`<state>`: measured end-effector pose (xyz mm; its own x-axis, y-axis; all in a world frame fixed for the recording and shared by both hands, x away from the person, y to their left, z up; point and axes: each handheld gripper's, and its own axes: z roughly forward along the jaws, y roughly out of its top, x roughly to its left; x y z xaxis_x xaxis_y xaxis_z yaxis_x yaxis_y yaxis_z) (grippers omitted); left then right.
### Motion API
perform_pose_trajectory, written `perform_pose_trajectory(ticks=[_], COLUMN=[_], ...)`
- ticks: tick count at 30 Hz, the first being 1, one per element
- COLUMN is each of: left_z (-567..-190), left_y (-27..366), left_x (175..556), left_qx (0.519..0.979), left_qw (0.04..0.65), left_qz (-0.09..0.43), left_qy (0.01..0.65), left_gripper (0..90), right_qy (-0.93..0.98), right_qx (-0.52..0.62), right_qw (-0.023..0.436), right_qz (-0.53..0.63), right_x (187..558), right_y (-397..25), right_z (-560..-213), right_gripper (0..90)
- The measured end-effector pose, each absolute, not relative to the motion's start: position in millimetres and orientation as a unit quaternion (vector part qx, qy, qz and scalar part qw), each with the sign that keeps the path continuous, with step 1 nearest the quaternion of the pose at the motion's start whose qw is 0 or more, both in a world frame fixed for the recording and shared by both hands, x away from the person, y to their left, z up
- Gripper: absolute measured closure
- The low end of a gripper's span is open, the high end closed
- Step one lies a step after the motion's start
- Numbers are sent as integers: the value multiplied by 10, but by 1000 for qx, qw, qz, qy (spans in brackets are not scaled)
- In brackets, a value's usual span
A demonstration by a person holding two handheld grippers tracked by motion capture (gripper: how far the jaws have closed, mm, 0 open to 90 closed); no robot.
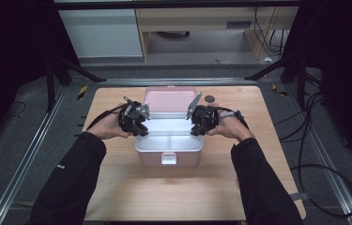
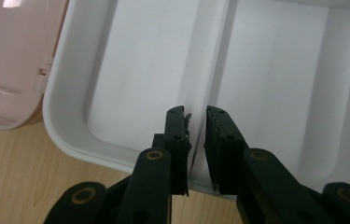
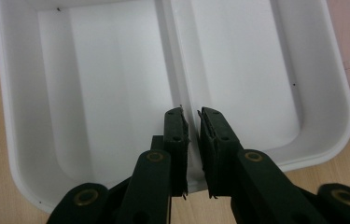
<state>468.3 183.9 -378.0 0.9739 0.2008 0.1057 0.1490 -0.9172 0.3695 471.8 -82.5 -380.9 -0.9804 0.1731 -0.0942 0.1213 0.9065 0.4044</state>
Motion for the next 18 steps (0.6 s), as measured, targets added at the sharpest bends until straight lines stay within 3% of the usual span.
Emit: perform_pose_trajectory(ticks=[18], left_z=[-3806], left_y=[1863], left_x=[4773], left_qx=[977], left_qw=[193], left_qz=[42], left_qy=[76], left_gripper=[835], right_qy=[976], right_qx=[76], right_qw=[39], right_qz=[200], right_x=[4793], right_y=[-811], right_z=[-3824], right_gripper=[851])
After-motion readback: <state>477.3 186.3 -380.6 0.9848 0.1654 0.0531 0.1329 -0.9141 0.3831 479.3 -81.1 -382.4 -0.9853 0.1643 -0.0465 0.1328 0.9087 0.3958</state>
